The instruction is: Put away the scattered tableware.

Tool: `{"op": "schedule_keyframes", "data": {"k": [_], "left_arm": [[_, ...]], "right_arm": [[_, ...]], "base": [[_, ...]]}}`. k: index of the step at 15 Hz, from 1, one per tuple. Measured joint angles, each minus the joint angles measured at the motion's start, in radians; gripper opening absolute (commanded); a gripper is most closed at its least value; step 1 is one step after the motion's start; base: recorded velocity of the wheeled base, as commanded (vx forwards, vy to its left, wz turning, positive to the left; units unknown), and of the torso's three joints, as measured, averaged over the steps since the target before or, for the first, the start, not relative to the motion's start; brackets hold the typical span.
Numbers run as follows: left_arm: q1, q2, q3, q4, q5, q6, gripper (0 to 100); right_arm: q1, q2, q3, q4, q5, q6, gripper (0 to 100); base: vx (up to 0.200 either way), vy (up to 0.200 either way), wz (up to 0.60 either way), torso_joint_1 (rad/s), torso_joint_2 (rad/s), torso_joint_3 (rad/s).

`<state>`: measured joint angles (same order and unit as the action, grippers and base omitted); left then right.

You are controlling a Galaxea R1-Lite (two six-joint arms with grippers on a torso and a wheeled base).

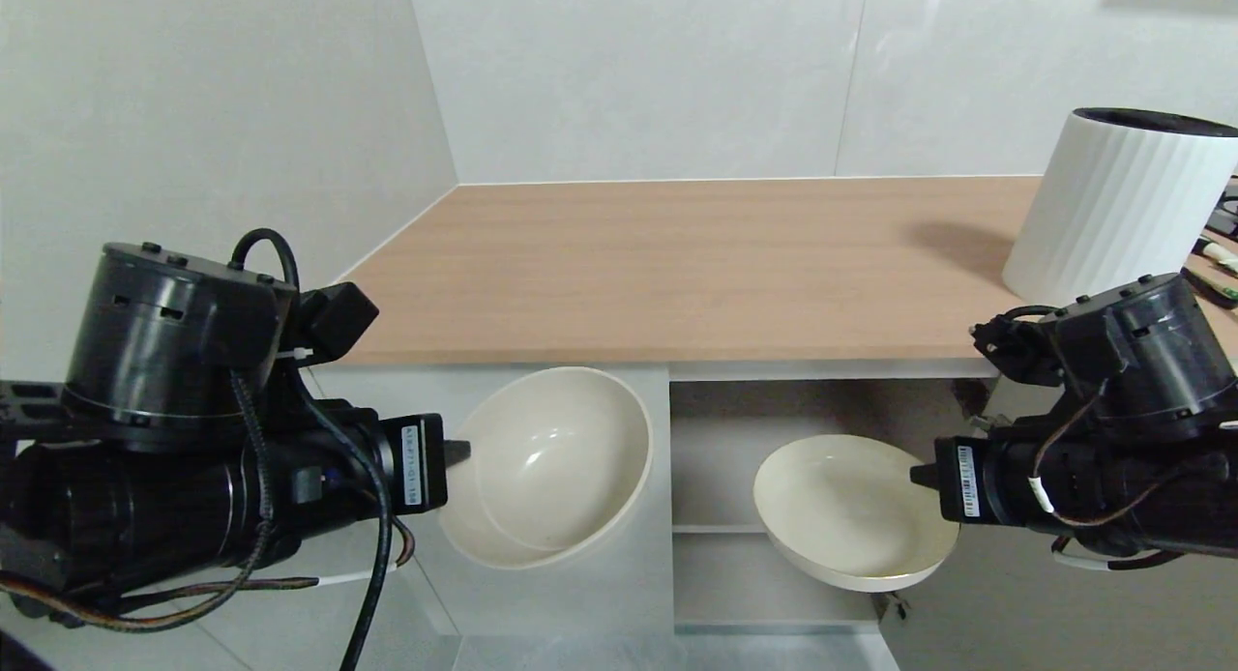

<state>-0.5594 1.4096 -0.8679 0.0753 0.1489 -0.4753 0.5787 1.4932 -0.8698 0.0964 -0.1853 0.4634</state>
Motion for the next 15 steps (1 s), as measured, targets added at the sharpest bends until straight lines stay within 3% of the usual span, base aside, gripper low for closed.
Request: {"op": "schedule_keyframes", "data": {"k": [10, 15], "left_arm": [[0.0, 0.016, 0.0, 0.0, -0.001, 0.0, 0], [-0.001, 0.018, 0.001, 0.0, -0.001, 0.0, 0]], "right_arm": [[0.0, 0.017, 0.002, 0.0, -0.002, 0.0, 0], [0.0, 0.023, 0.005, -0.016, -0.002, 0.0, 0]], "base": [[0.0, 0.0, 0.0, -0.131, 0.45, 0.321], [0.0, 0.0, 0.0, -0.017, 0.09, 0.062]]}}
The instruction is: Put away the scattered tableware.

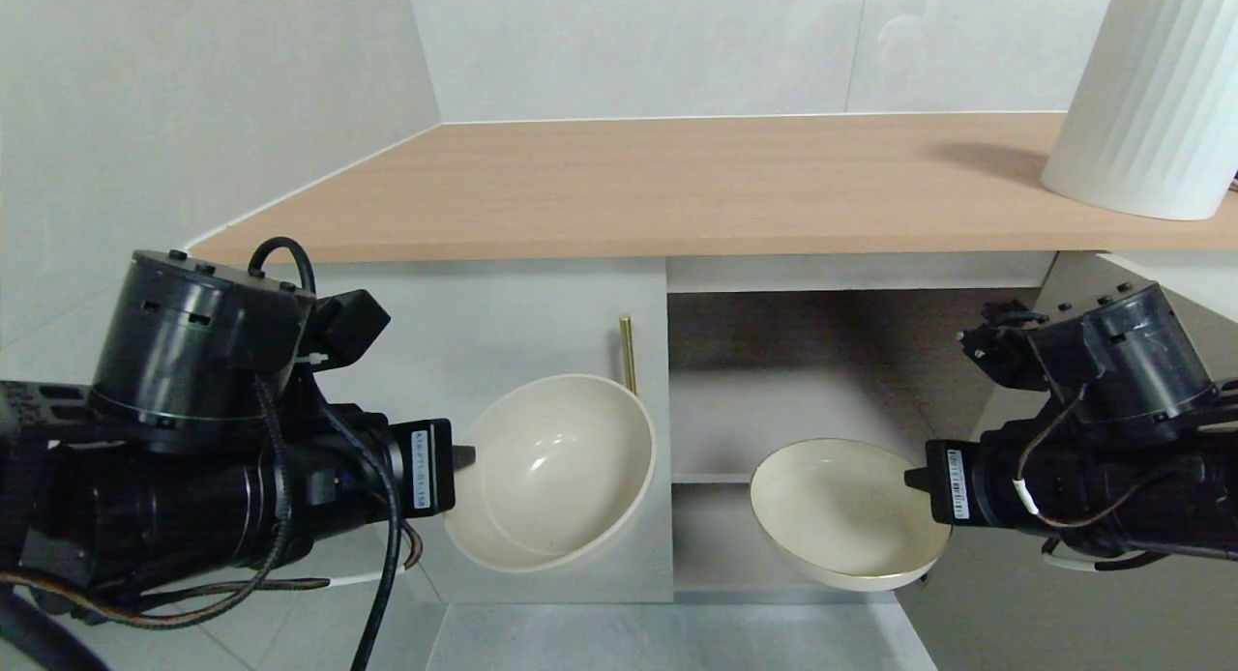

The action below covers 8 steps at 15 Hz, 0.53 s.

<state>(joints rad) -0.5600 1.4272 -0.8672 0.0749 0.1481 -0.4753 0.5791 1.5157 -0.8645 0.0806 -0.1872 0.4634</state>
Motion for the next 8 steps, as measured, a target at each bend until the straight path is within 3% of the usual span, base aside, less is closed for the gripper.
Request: {"op": "schedule_keyframes", "data": {"k": [8], "left_arm": [[0.0, 0.011, 0.0, 0.0, 0.0, -0.001, 0]], "right_arm": [[-0.002, 0.101, 0.003, -0.076, -0.004, 0.0, 0]], "base": [[0.0, 0.0, 0.0, 0.0, 0.0, 0.0]]}}
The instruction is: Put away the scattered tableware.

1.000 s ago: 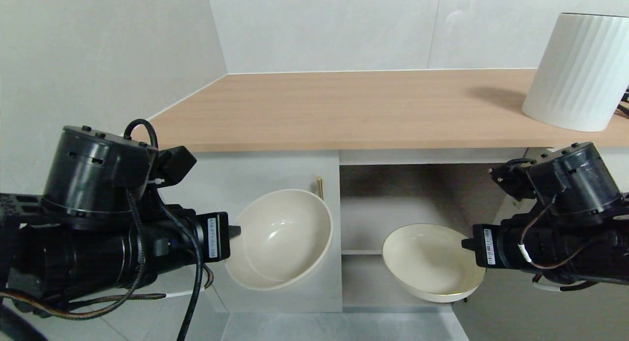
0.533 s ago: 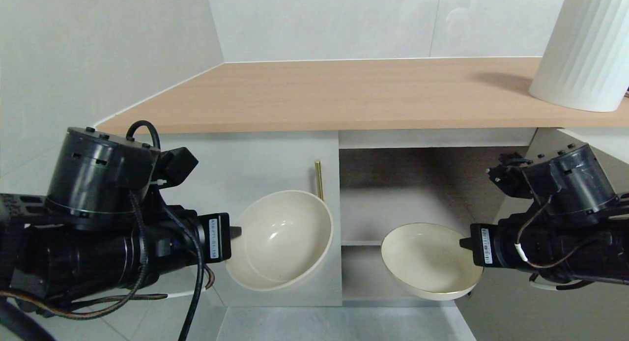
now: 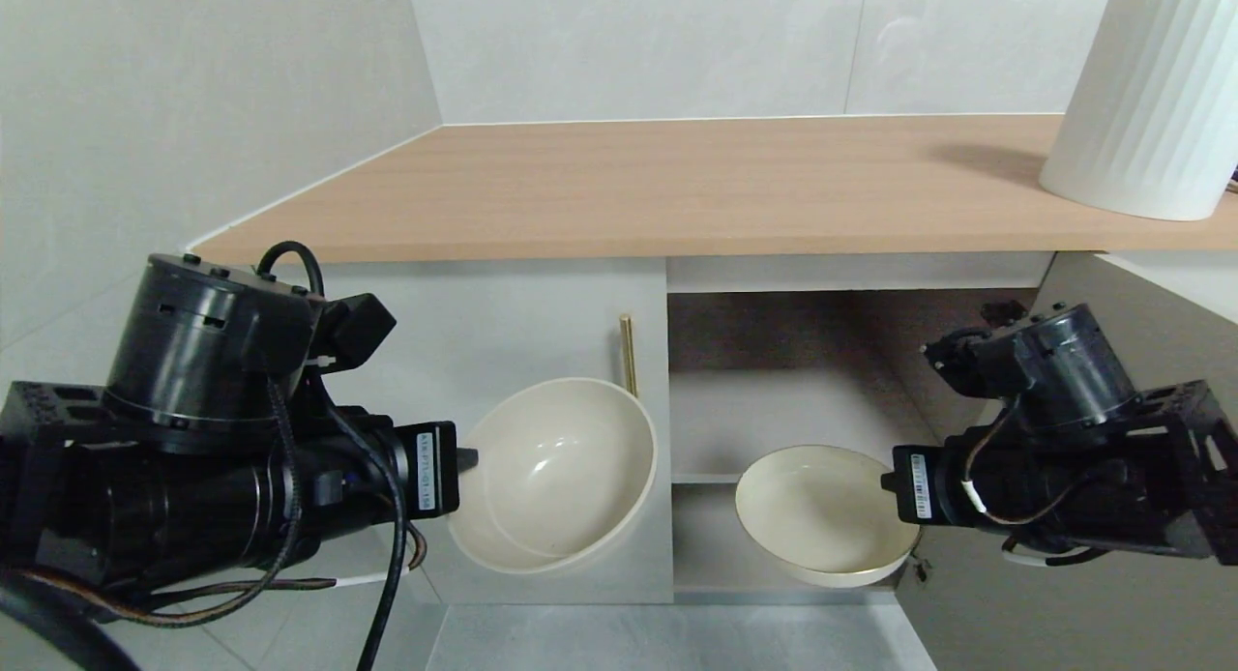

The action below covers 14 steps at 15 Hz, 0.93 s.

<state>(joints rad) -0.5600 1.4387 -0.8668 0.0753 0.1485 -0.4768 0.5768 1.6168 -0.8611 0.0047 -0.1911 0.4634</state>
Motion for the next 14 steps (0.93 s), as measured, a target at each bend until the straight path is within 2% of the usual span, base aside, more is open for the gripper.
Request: {"op": "schedule_keyframes", "data": {"k": [6, 10, 14], "left_arm": [[0.0, 0.011, 0.0, 0.0, -0.001, 0.0, 0], [-0.001, 0.016, 0.0, -0.001, 0.001, 0.0, 0], [-0.001, 0.02, -0.001, -0.002, 0.001, 0.0, 0]], "right_arm": [[-0.029, 0.228, 0.0, -0.194, -0.001, 0.006, 0], [-0.079, 0.391, -0.005, -0.451, -0.015, 0.002, 0], [-0.108, 0.532, -0.045, -0.577, -0.063, 0.0, 0]], "base": [[0.0, 0.0, 0.0, 0.0, 0.0, 0.0], [0.0, 0.0, 0.0, 0.0, 0.0, 0.0], [0.0, 0.0, 0.0, 0.0, 0.0, 0.0]]}}
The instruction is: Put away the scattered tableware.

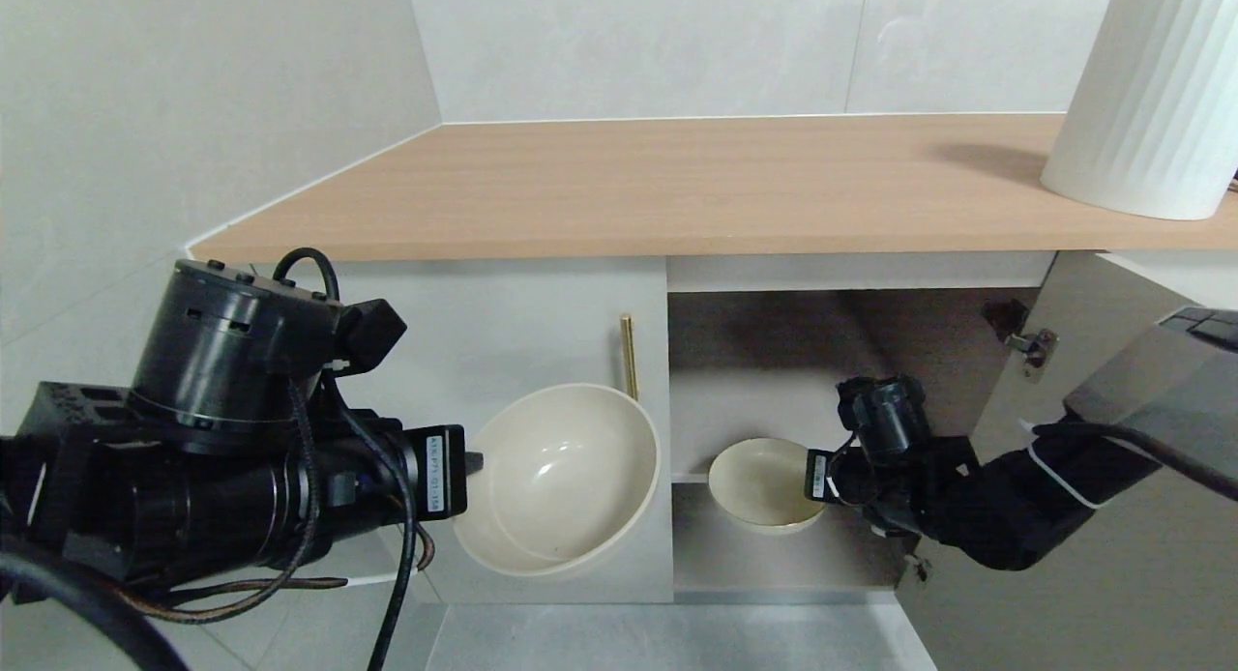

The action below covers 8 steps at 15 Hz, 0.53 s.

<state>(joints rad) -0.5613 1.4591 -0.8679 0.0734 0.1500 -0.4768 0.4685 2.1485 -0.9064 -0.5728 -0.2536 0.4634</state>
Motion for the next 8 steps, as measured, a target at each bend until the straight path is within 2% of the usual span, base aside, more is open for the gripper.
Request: {"op": "schedule_keyframes", "data": {"k": [5, 8], "left_arm": [[-0.001, 0.009, 0.0, 0.0, 0.0, 0.0, 0], [-0.002, 0.016, 0.001, 0.0, 0.001, 0.0, 0]], "right_arm": [[-0.056, 0.128, -0.094, -0.06, -0.05, 0.005, 0], [-0.085, 0.194, -0.155, -0.085, -0.114, 0.004, 0]], "base": [[0.0, 0.0, 0.0, 0.0, 0.0, 0.0], [0.0, 0.0, 0.0, 0.0, 0.0, 0.0]]}}
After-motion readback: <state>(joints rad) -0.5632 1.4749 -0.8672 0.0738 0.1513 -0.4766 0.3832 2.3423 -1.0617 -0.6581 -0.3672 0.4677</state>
